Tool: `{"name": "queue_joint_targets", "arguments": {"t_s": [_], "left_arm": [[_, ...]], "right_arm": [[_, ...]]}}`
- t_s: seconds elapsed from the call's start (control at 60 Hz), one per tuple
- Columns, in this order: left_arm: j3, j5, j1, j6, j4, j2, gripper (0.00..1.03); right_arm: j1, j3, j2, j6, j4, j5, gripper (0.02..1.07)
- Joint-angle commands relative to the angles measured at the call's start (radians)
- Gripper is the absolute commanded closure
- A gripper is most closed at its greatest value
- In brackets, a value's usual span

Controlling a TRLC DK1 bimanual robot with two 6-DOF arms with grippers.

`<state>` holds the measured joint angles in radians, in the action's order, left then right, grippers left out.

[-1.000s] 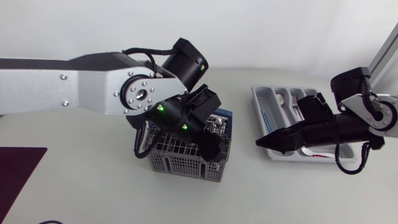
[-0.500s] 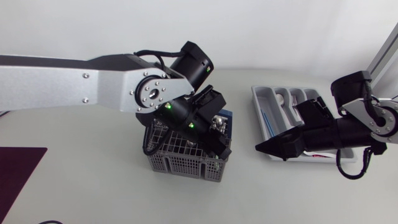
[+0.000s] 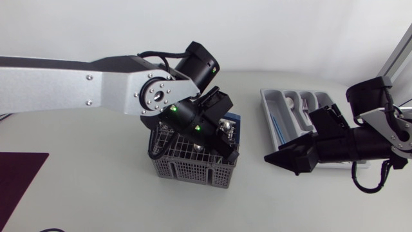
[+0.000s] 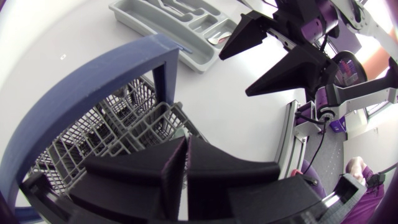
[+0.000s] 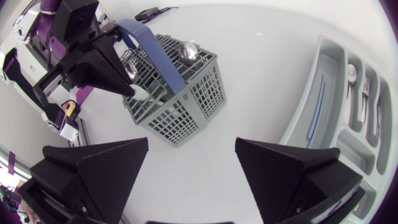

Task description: Unload the cutlery basket into the drawer organizer.

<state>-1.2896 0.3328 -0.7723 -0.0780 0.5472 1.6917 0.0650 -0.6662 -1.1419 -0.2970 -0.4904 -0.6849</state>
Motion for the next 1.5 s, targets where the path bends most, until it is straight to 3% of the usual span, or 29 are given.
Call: {"name": "queue_joint_targets", "arguments": {"t_s": [0.0,0.783,0.983,1.25,1.483], "left_arm": [[-0.011,0.005,0.01,0.018,-0.015,0.006,0.93],[0.081,0.164,0.064,0.052,-0.029,-0.21,0.93],[0.092,0.169,0.05,0.064,-0.026,-0.28,0.93],[0.087,0.184,0.011,0.058,-0.001,-0.329,0.93],[0.062,0.224,-0.008,0.023,0.045,-0.331,0.93]], "right_arm": [[0.021,0.034,0.027,-0.024,-0.002,-0.004,0.07],[0.122,0.105,0.185,-0.019,0.036,0.008,0.07],[0.177,0.155,0.321,-0.08,0.075,0.079,0.07],[0.236,0.18,0.536,-0.125,0.069,0.081,0.07],[0.323,0.188,0.556,-0.252,0.079,0.076,0.07]]}}
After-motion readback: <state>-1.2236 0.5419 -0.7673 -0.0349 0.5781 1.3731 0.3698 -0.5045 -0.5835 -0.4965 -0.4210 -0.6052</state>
